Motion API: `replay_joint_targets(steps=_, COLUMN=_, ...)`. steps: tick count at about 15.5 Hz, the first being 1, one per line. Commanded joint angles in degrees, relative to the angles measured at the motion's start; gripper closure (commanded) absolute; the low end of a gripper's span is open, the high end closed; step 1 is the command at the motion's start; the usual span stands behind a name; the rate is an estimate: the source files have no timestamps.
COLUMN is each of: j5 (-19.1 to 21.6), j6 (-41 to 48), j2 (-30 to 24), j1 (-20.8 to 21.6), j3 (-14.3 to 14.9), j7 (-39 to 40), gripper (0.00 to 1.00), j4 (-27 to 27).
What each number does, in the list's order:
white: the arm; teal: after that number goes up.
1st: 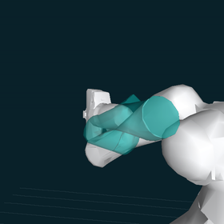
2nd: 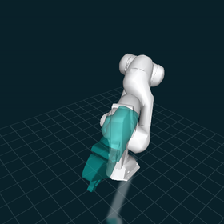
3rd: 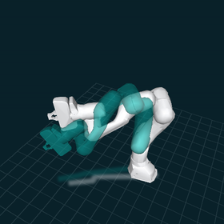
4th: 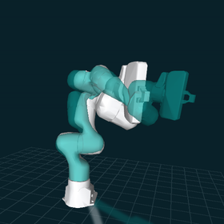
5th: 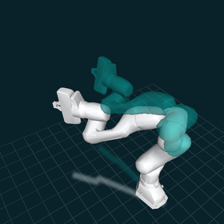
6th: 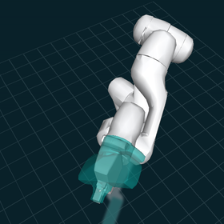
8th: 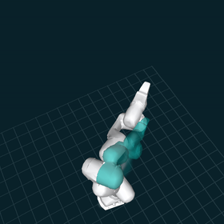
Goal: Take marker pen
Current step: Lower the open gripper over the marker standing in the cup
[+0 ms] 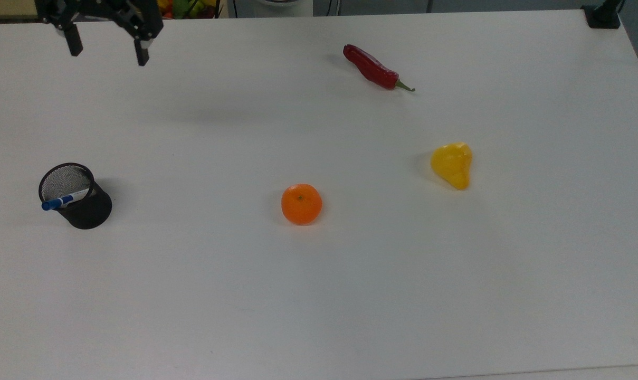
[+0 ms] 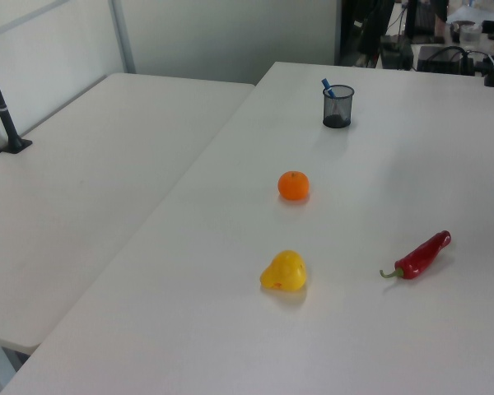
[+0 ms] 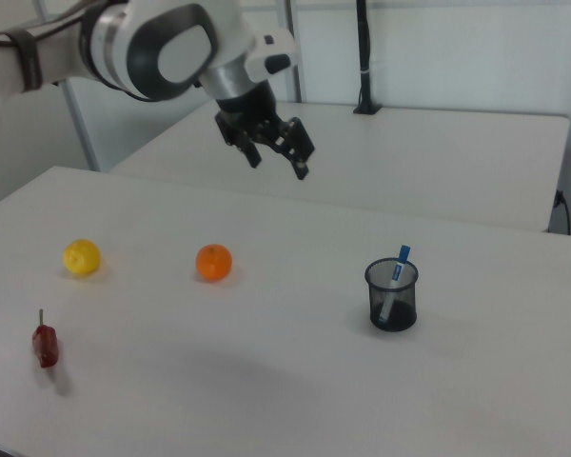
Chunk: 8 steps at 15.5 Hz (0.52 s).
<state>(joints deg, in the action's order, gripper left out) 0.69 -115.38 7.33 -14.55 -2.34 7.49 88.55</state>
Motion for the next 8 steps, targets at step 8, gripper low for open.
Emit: replay_joint_targets(steps=8, j5=-0.95, j6=-21.97, j2=11.21, j1=-4.96, j3=0.24, j7=-2.47, gripper=0.0, j4=-0.84)
